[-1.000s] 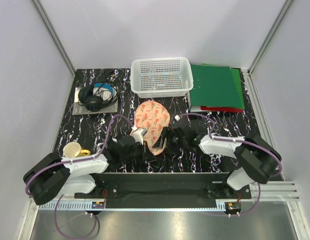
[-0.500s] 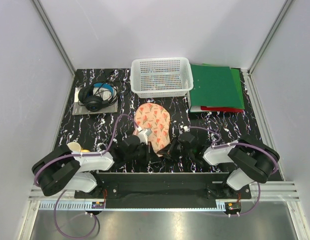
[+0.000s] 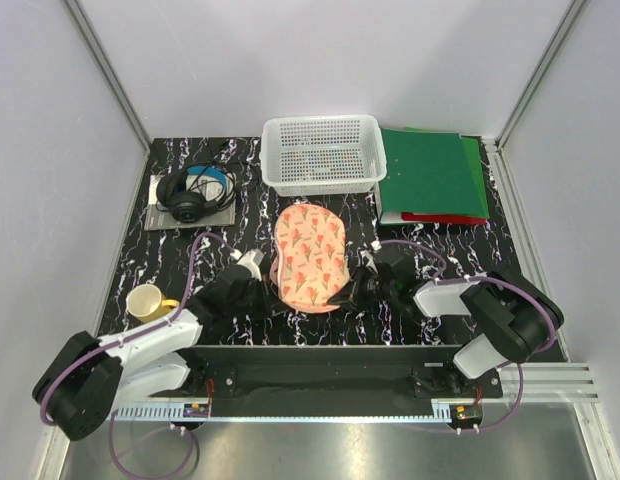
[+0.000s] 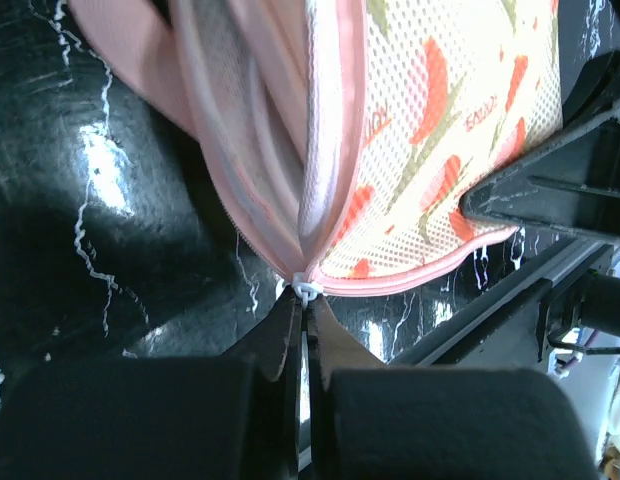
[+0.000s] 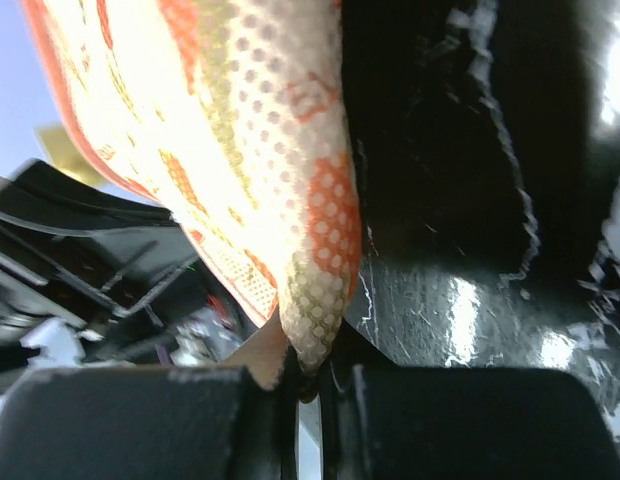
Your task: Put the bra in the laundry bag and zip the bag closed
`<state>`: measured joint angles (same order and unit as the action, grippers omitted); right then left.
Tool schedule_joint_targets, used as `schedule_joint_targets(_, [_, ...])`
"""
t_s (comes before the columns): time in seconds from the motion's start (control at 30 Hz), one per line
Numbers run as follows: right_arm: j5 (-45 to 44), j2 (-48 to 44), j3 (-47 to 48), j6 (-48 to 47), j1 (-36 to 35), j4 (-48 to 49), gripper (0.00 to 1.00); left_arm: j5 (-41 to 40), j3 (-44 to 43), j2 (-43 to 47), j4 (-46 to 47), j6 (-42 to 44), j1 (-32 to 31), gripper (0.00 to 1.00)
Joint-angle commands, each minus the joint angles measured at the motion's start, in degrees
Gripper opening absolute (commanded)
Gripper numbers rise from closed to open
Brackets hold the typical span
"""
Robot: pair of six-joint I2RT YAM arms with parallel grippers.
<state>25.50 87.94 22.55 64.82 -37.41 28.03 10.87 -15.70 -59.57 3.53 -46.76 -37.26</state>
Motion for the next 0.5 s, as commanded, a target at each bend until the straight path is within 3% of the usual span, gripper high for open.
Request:
schedule_joint_targets(0.0, [2.02, -0.31, 9.43, -17.6, 1.72, -20.15, 0.04, -2.88, -0.99, 2.62, -4.68, 4.13, 1.39, 0.0])
schedule_joint_targets(0.07, [0.0, -0.67, 13.2, -20.25, 2.16, -23.1, 0.11, 1.94, -0.65, 1.14, 0.12, 4.31, 1.39, 0.0])
schedule_joint_targets(0.1, [-0.53, -0.58, 14.36, -19.73, 2.25, -25.2, 0.22, 3.61, -0.56, 0.43, 1.99, 3.27, 0.96, 0.0])
schedule_joint_targets(0.13, [-1.14, -0.14, 15.41, -19.12, 2.25, -26.26, 0.46, 5.8, -0.56, -0.19, 3.75, 2.47, 0.52, 0.0])
schedule_joint_targets(0.23, [-0.45, -0.83, 14.56, -11.58, 1.73, -22.87, 0.64, 5.74, -1.61, -2.65, 8.94, -0.08, -3.08, 0.0])
schedule_joint_targets(0.27, [-0.1, -1.54, 9.58, -8.07, 1.64, -14.32, 0.77, 5.39, -2.65, -3.96, 10.6, -0.69, -4.22, 0.0])
schedule_joint_targets(0.3, [-0.36, -3.29, 6.4, -0.03, 1.38, -8.66, 0.78, 4.69, -3.19, -4.76, 11.4, -1.83, -5.97, 0.0])
schedule_joint_targets(0.37, [-2.28, -4.61, -1.26, 6.61, -0.9, 3.37, 0.85, 4.25, -4.85, -7.38, 13.52, -2.63, -7.47, 0.0])
schedule_joint_targets(0.47, [-8.16, -5.94, -4.52, 12.95, -6.43, 6.85, 0.88, 4.59, -6.96, -11.51, 15.8, -3.51, -9.41, 0.0])
